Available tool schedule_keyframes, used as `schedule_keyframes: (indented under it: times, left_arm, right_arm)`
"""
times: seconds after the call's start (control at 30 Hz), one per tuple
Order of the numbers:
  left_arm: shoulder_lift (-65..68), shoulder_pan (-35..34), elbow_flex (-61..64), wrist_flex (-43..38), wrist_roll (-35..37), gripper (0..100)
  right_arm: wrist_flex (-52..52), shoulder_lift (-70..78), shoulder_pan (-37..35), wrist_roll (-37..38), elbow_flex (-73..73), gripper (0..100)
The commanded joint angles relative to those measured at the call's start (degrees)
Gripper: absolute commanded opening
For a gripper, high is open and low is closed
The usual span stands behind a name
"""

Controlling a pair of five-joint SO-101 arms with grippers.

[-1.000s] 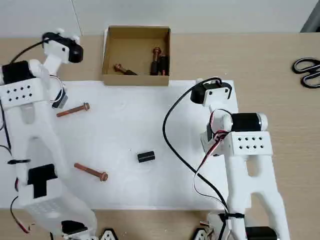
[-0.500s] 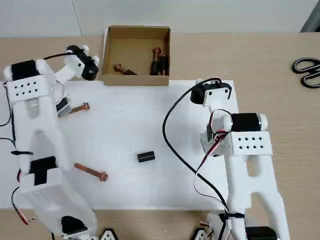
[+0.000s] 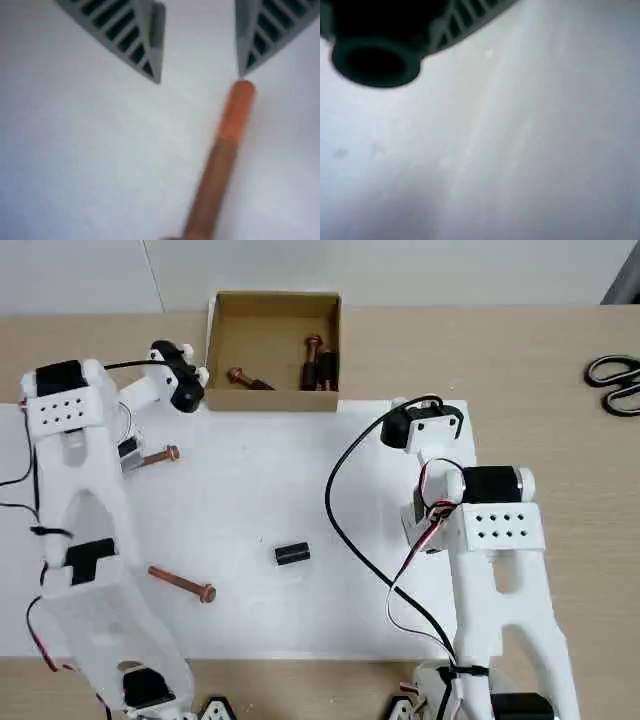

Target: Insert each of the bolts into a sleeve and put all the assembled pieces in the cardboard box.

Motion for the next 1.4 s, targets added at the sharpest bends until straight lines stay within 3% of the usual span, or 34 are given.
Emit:
schedule_keyframes:
  times: [0.0,0.27,0.8,1.1,1.37]
  left_arm:
    - [2.6,1.1,-7.0,0.0,-1.6,9]
    - [9.8,4.2,-18.9,5.6,-1.8,9]
    - [2.9,4.4,-3.7,5.6,-1.8,9]
    - [5.6,4.4,-4.0,1.8,-1.8,9]
    - [14.2,4.3,-11.5,2.8,-1.7,9]
  right_arm:
    - [-0.7,-1.6,0.2,0.5,-0.3,0.7]
    - [-0.8,-2.0,0.4,0.5,-0.3,0.7]
    - [-0.8,-2.1,0.5,0.5,-0.3,0.7]
    - [-0.8,-2.1,0.5,0.5,-0.3,0.7]
    - [-0.7,-2.1,0.5,0.5,-0.3,0.7]
